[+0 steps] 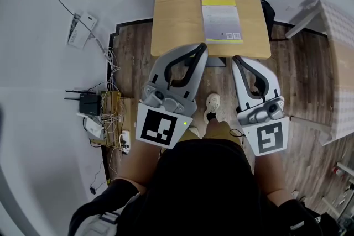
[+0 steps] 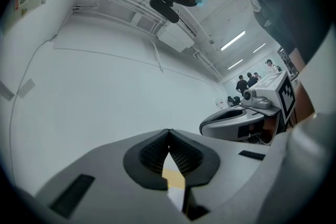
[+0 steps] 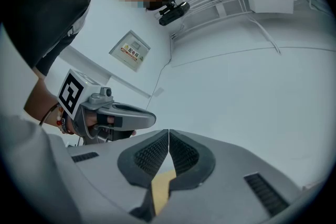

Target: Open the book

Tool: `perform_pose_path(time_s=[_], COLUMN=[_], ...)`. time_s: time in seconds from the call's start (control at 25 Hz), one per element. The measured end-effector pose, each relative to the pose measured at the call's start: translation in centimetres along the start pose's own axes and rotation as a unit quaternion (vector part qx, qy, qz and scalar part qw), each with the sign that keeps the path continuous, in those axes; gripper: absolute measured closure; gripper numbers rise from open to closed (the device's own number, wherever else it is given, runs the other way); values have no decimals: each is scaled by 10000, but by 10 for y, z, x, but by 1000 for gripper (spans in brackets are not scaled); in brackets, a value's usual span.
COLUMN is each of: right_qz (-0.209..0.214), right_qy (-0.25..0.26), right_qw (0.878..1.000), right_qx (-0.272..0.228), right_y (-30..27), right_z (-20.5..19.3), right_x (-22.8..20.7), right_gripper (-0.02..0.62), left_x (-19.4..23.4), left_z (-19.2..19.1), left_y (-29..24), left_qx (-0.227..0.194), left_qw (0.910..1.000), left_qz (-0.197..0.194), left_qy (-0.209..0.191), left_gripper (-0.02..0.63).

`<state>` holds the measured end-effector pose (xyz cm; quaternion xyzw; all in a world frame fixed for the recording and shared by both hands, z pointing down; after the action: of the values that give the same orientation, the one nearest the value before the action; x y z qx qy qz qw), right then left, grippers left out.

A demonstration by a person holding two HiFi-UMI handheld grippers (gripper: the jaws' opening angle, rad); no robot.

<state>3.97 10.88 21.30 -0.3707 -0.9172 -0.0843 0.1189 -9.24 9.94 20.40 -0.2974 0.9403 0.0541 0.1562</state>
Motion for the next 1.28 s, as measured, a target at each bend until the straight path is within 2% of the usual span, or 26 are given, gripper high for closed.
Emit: perform_pose_path(time_s=[0.32, 0.88, 1.28], right_qz=[179, 627, 558], right_qy=[-55, -37, -90], right_qw=[9998, 9977, 9982], right_qx=[-73, -247, -187], right_y=[-30, -84, -93], right_z=[-15, -40, -55], right_x=[-44, -108, -124], right_gripper=[566, 565, 565], left_x=[18, 51, 52], left_z=[-6, -19, -29], left_y=[-50, -115, -126], left_qx=[136, 252, 439], left_qw=[9998, 9979, 9966], left_qz=[124, 576, 688], left_qy=[-89, -125, -85], left_gripper=[601, 601, 601])
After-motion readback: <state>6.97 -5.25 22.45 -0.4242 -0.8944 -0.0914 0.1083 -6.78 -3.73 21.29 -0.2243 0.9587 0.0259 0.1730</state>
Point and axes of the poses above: the fingertips, and each gripper's own axes: y backward along the fingers, x to its left, z out of its top, the point moved 6 cm from there along y, backward along the fingers, and after that the axes turned 5 degrees about x, right-handed, at the moved point
